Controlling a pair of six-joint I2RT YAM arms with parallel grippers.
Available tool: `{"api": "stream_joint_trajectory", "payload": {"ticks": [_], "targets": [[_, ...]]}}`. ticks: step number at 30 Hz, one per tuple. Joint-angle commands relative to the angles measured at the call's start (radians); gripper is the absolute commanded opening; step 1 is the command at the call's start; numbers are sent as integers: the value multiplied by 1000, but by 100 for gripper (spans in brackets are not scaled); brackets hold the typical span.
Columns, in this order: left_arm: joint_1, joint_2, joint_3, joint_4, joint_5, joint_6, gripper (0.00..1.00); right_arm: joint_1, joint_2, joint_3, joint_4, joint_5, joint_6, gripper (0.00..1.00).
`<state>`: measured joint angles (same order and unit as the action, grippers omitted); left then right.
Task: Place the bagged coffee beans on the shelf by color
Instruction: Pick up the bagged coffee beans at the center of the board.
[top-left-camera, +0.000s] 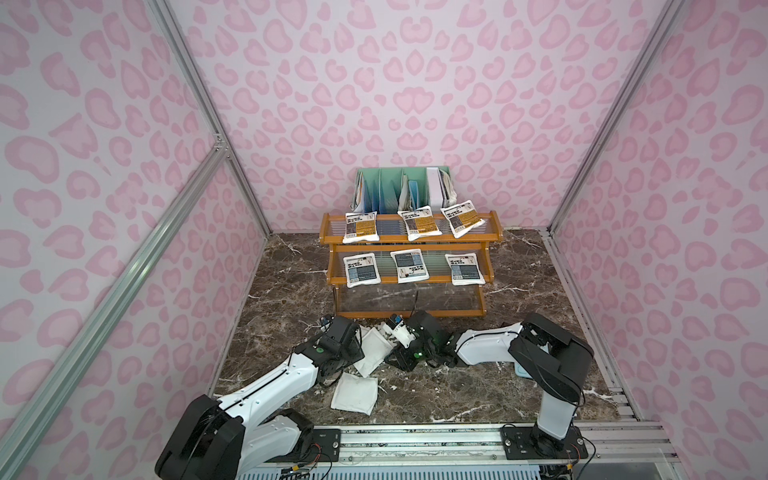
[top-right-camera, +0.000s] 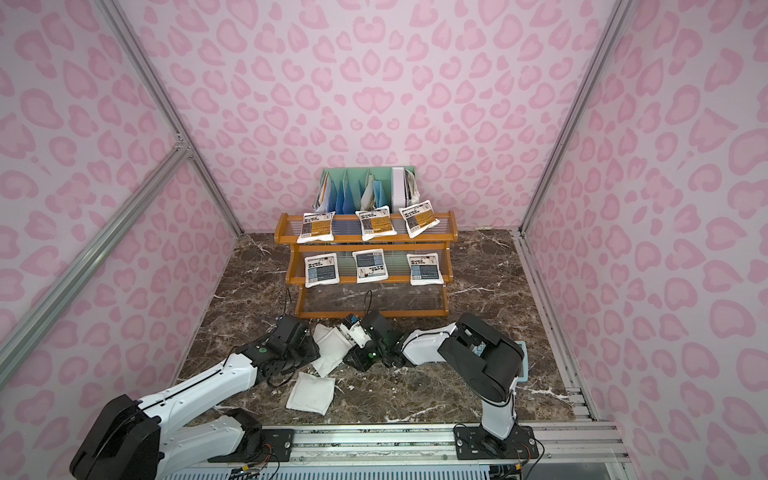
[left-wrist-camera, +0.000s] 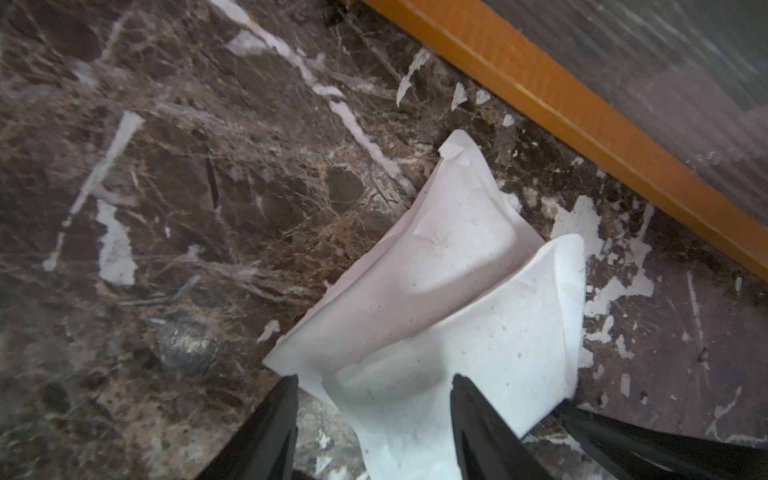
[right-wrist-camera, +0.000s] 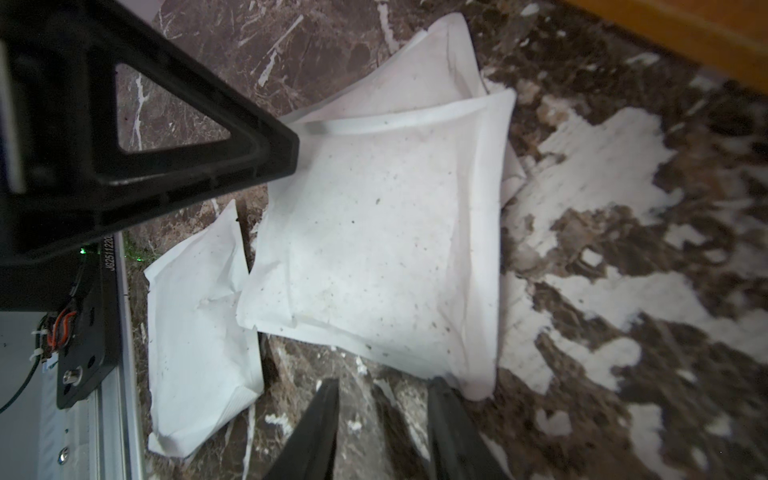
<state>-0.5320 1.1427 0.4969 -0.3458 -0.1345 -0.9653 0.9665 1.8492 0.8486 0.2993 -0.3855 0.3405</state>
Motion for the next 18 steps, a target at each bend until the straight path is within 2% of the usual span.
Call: {"api": "stream_joint_trajectory", "payload": {"ticks": [1,7,9,15,16,18], "targets": [[1,22,3,48,25,20,62,-1,-5,-5,13,-5,3,39],[1,111,35,106,83,31,58,-1,-5,-6,14,-8,8,39],[1,140,51,120,116,43,48,-1,-8,-8,16,-9,12,39],[1,166,72,144,184,56,4,-1,-10,-14,23,-7,14,39],[1,161,78,132,182,56,0,-1,-10,-14,23,-7,14,39],[0,142,91,93,177,63,0,-2,-16,-17,23,-7,14,39]]}}
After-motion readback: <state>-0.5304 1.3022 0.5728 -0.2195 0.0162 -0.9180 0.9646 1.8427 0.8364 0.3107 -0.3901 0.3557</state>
